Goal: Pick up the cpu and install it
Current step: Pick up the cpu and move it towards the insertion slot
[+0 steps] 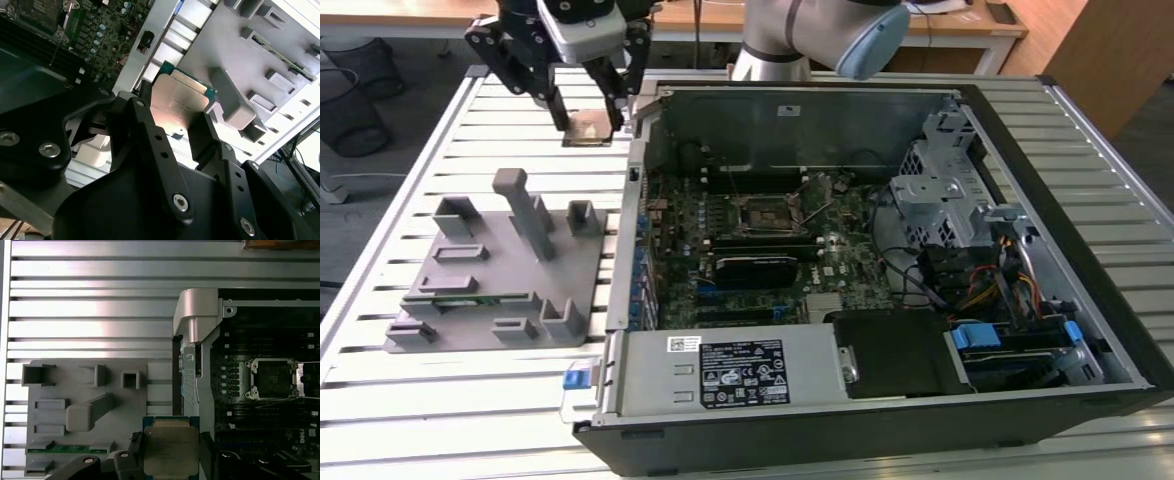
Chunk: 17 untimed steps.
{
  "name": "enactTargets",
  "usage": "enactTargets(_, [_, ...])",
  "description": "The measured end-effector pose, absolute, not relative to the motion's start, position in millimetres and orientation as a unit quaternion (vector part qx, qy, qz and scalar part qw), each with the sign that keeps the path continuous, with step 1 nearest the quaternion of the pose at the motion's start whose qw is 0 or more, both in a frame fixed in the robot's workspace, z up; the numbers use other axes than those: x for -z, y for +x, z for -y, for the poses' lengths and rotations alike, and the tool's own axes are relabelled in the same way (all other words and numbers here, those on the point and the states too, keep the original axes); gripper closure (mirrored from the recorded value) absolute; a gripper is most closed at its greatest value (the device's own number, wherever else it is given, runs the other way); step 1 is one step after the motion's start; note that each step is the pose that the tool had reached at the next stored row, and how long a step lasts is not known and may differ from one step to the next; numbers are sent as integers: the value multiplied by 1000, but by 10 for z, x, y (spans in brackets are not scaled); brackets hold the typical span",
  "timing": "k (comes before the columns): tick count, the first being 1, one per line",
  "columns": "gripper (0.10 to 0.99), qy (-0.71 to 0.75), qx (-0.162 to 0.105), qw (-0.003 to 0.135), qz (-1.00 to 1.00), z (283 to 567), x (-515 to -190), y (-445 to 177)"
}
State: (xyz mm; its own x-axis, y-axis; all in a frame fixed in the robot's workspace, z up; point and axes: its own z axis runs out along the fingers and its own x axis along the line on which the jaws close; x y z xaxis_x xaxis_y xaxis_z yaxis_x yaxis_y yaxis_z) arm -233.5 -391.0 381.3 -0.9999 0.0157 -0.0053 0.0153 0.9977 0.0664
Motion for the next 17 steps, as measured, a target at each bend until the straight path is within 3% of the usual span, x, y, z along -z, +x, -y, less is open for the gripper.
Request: enactTargets(17, [549,8,-36,3,-999,3909,-3807,-1896])
